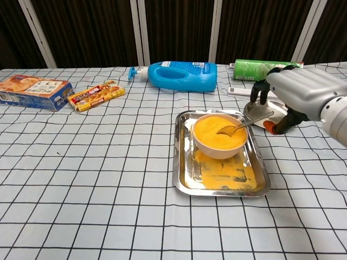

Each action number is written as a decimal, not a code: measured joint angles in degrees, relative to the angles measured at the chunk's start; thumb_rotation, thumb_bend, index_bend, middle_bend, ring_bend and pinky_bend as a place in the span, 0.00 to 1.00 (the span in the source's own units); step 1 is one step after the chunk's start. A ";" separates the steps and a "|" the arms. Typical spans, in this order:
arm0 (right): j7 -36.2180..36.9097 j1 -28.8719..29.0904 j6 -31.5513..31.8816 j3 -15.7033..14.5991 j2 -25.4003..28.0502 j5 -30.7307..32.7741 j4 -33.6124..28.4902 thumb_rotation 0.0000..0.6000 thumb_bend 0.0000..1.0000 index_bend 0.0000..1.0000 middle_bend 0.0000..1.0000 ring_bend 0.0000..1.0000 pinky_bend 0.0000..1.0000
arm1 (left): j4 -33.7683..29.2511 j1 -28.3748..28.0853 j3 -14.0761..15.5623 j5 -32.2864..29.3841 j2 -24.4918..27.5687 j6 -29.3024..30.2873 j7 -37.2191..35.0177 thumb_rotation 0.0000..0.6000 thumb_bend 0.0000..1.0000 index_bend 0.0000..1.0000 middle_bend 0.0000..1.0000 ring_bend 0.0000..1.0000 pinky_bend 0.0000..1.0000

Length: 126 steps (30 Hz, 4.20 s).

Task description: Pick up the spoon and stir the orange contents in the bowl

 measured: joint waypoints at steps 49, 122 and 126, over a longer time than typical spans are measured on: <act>3.18 2.85 -6.14 1.38 -3.93 0.36 13.51 1.00 0.44 0.53 0.43 0.10 0.00 | -0.65 -0.40 -0.10 -0.80 0.42 -1.06 -0.71 1.00 0.00 0.00 0.00 0.00 0.00; -5.86 3.46 -3.09 -0.13 3.89 -5.15 -2.50 1.00 0.75 0.86 0.74 0.34 0.00 | -0.70 -0.50 0.31 0.21 0.87 -0.88 -1.85 1.00 0.00 0.00 0.00 0.00 0.00; -7.55 3.47 -3.03 -1.24 4.28 -5.62 -2.13 1.00 0.75 0.87 0.74 0.34 0.00 | -0.74 -0.44 0.34 0.38 0.83 -0.70 -1.67 1.00 0.00 0.00 0.00 0.00 0.00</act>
